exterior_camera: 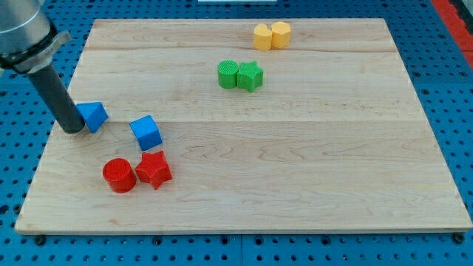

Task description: Move the blue cube to the left center

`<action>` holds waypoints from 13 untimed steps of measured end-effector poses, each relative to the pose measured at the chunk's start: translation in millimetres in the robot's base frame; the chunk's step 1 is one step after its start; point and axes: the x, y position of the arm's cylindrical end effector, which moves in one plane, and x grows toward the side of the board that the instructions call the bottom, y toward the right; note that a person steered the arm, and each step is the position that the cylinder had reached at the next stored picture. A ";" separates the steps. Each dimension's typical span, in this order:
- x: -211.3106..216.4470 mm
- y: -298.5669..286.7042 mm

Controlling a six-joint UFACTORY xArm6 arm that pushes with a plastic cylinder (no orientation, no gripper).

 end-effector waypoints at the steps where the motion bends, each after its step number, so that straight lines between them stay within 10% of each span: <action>1: -9.3 23.6; 4: 42.5 76.8; 10: -7.9 212.0; 13: -32.3 125.0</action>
